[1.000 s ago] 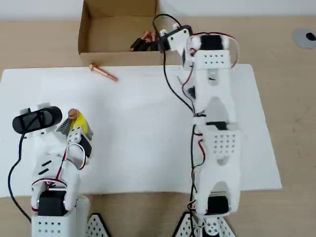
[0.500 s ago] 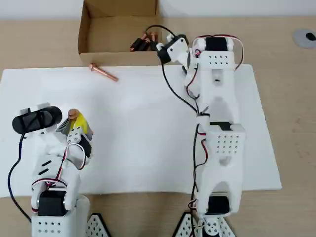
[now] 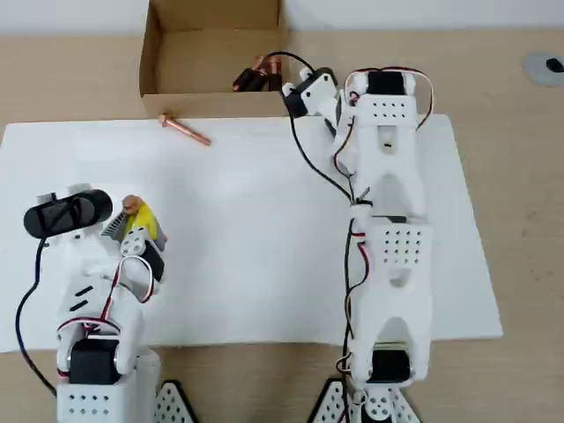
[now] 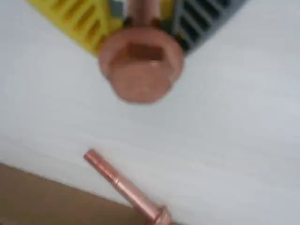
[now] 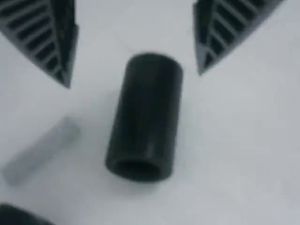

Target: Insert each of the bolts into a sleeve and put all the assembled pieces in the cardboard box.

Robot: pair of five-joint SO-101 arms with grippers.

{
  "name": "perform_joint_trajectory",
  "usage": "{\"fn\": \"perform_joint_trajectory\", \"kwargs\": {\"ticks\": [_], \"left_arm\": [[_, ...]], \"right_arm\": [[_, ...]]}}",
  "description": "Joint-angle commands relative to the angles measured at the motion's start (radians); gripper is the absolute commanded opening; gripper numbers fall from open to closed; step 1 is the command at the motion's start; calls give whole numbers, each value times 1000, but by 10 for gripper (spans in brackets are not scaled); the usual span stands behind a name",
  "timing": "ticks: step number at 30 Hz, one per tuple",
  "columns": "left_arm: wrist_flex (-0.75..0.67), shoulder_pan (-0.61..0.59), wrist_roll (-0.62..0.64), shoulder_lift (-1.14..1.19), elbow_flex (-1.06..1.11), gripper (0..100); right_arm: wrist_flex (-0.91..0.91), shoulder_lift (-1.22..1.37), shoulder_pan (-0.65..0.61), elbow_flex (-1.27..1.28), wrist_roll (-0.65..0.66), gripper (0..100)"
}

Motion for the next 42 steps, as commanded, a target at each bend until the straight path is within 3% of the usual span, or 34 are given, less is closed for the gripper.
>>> {"fn": "perform_joint_trajectory", "kwargs": {"ticks": [1, 19, 24, 31, 36, 42], "left_arm": [[-31, -15, -12, -8, -3, 9], [-31, -15, -12, -8, -3, 9], [-31, -15, -12, -8, -3, 9], [-31, -15, -12, -8, -3, 9], [-31, -15, -12, -8, -3, 9], [-75, -15, -26, -8, 37, 9]], "right_arm": [[-9, 24, -1, -91, 14, 213], [-9, 274, -2, -360, 41, 210], [-9, 275, -2, -360, 41, 112], [2, 280, -10, -352, 41, 104], [15, 272, -28, -361, 41, 30], [17, 194, -48, -361, 35, 10]]}}
